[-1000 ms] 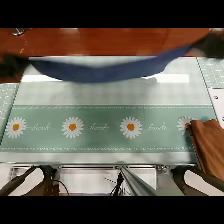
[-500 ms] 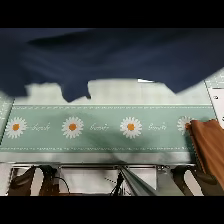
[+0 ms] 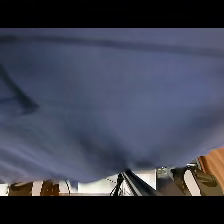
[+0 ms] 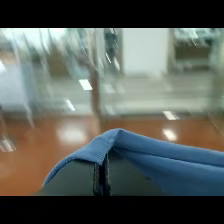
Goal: Fold the shirts.
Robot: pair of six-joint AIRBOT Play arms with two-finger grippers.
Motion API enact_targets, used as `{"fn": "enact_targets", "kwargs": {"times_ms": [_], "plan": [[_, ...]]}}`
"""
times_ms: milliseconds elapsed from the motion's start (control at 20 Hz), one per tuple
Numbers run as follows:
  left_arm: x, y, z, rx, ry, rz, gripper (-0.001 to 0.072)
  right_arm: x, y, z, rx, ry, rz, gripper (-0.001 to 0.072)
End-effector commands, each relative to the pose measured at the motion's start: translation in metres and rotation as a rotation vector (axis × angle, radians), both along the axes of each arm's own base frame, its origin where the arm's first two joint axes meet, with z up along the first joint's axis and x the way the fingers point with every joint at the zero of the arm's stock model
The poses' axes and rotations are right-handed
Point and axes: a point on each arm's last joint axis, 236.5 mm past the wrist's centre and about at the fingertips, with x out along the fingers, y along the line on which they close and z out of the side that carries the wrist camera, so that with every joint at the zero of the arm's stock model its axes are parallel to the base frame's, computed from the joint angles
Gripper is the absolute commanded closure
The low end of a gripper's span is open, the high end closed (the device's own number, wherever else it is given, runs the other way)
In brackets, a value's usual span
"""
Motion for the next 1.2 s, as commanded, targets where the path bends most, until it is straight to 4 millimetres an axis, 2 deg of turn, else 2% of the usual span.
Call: {"fn": "enact_targets", "kwargs": {"times_ms": [0, 100, 200, 300, 400, 550, 600, 700, 850, 950, 1000, 1150], "plan": [[0.064, -0.001, -0.101, -0.207, 0.223, -0.1, 0.0683, 0.047, -0.004, -0.079, 0.091, 0.171, 0.026, 0.0689], [0.105, -0.008, -0.176, -0.321, 0.381, -0.184, 0.0683, 0.086, -0.001, -0.136, 0.178, 0.255, 0.065, 0.069], [0.139, -0.012, -0.244, -0.402, 0.538, -0.235, 0.0683, 0.126, -0.005, -0.201, 0.255, 0.357, 0.072, 0.069], [0.181, -0.008, -0.29, -0.426, 0.614, -0.227, 0.0684, 0.171, -0.013, -0.248, 0.318, 0.408, 0.064, 0.069], [0.228, -0.008, -0.326, -0.446, 0.655, -0.208, 0.0683, 0.225, -0.02, -0.278, 0.405, 0.414, 0.061, 0.069], [0.292, -0.025, -0.374, -0.486, 0.757, -0.229, 0.0683, 0.292, -0.022, -0.319, 0.534, 0.476, 0.071, 0.069], [0.308, -0.03, -0.387, -0.511, 0.785, -0.233, 0.0683, 0.309, -0.023, -0.333, 0.552, 0.499, 0.073, 0.069], [0.335, -0.039, -0.412, -0.582, 0.839, -0.229, 0.0683, 0.339, -0.012, -0.36, 0.586, 0.551, 0.093, 0.069], [0.355, -0.049, -0.439, -0.629, 0.899, -0.235, 0.0683, 0.364, -0.001, -0.399, 0.625, 0.62, 0.078, 0.0689], [0.358, -0.051, -0.445, -0.656, 0.918, -0.233, 0.0683, 0.365, 0.0, -0.421, 0.655, 0.687, 0.053, 0.069], [0.357, -0.05, -0.444, -0.656, 0.918, -0.234, 0.0683, 0.363, -0.001, -0.426, 0.647, 0.703, 0.049, 0.069], [0.346, -0.044, -0.434, -0.669, 0.978, -0.27, 0.0683, 0.353, -0.009, -0.421, 0.612, 0.723, 0.072, 0.0689]]}}
